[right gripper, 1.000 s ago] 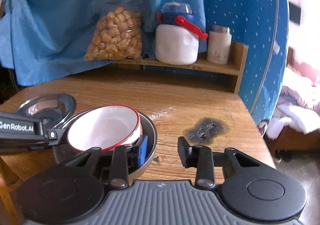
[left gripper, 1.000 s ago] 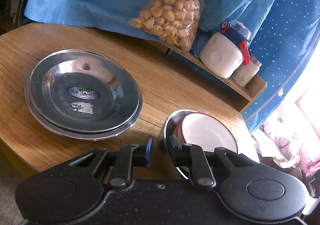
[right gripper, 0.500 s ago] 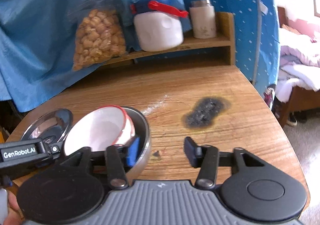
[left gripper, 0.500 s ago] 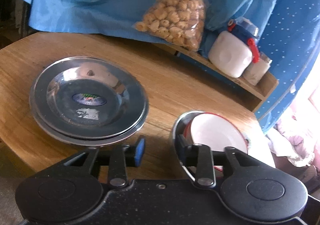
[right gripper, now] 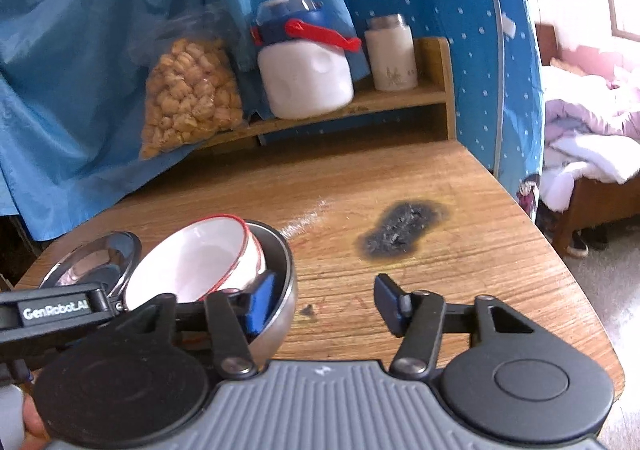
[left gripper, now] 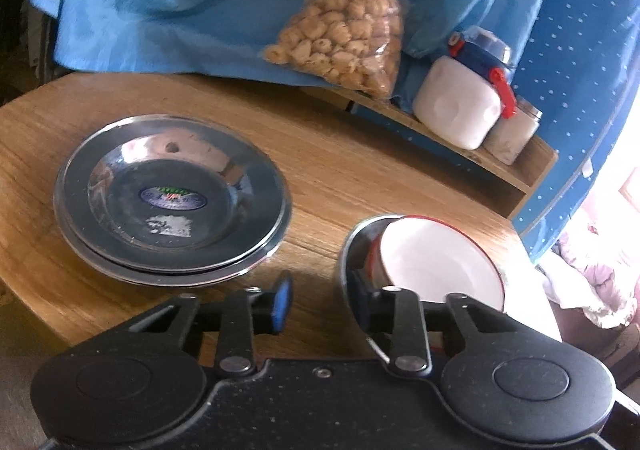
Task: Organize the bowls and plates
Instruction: 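Close the left gripper on the steel bowl rim while the right gripper grips it, then lift the steel bowl with both grippers and carry it toward the steel plates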
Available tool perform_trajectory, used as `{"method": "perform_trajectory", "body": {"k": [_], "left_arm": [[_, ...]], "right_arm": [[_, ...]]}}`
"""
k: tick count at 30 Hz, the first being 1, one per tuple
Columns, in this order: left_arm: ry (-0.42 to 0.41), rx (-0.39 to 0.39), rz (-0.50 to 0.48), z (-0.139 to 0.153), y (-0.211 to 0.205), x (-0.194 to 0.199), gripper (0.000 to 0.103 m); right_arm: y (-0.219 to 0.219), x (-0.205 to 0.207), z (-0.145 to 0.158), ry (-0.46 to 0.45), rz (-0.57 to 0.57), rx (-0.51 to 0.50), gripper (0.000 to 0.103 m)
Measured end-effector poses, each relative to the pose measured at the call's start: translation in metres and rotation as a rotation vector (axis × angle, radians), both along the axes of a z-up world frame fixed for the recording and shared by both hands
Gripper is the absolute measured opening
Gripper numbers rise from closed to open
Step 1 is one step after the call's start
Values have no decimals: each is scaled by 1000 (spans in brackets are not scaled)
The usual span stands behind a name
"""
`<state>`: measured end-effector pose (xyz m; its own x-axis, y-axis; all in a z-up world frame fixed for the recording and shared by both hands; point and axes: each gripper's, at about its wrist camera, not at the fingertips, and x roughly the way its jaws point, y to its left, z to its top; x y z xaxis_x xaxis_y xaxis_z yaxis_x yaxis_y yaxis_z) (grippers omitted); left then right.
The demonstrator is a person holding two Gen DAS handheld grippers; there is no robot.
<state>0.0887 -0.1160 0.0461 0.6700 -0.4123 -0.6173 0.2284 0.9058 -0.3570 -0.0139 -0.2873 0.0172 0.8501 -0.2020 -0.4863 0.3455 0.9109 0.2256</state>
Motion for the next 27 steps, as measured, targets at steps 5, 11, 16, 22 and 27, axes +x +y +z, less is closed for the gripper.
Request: {"method": "perform_trajectory", "body": {"k": [5,11,16,22,27], "left_arm": [[-16,12,-15,4,-7,-5,10],[18,-15,3,4,-6,-1,9],[32,-22,6,4,-7,3,10],[33,-20,4,4,-7,4,10],[32,-23,3,4,-7,3,10]], "right_arm": [[4,-4,0,-33,21,30,38],[-2,-8,-3,-53,20,114,34],[0,-5,-2,-52,15,126,26],[5,-3,-1,-53,28,112,19],[4,-4,-1,-56,29,128,19]]}}
